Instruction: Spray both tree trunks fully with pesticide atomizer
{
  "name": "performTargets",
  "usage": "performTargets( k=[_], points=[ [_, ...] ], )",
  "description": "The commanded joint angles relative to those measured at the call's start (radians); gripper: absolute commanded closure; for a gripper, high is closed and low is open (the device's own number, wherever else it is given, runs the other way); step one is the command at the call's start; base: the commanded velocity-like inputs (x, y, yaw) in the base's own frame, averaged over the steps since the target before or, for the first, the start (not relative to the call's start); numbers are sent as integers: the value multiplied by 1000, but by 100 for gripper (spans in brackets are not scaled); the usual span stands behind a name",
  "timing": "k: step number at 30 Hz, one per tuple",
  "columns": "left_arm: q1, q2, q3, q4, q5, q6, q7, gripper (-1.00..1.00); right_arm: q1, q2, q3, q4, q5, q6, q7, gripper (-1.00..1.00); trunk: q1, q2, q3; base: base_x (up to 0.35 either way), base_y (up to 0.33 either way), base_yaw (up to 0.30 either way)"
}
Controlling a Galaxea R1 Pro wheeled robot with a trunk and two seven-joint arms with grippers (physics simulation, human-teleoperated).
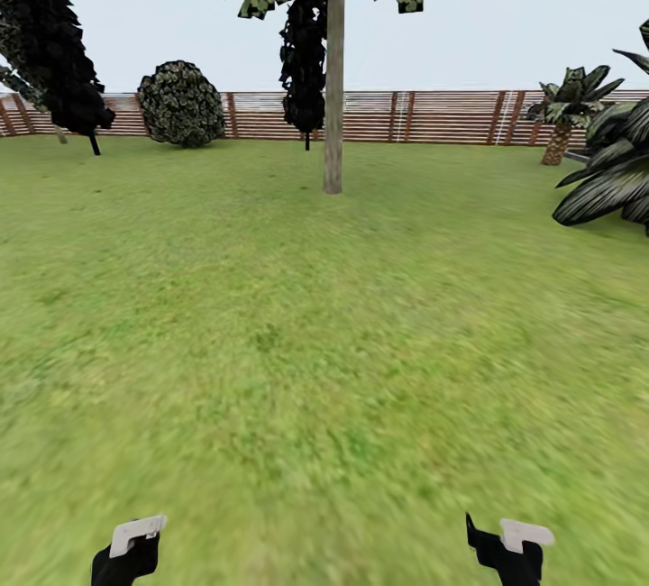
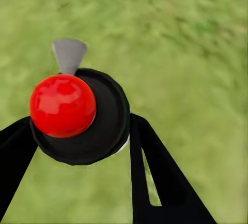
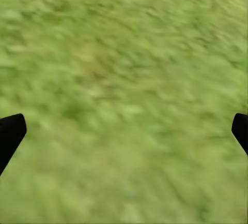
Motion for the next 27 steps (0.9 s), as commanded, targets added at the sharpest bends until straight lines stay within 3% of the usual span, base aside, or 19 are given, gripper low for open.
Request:
performTargets(
  k=[1, 27],
  points=[
    [-1, 0, 3, 1, 6, -3, -6, 100, -1, 0, 0, 1, 1, -3, -3, -100, 0, 0, -1, 338, 0, 0],
    [-1, 0, 4, 1, 5, -3, -6, 100, -1, 0, 0, 1, 0, -3, -2, -100, 0, 0, -1, 338, 0, 0]
  ],
)
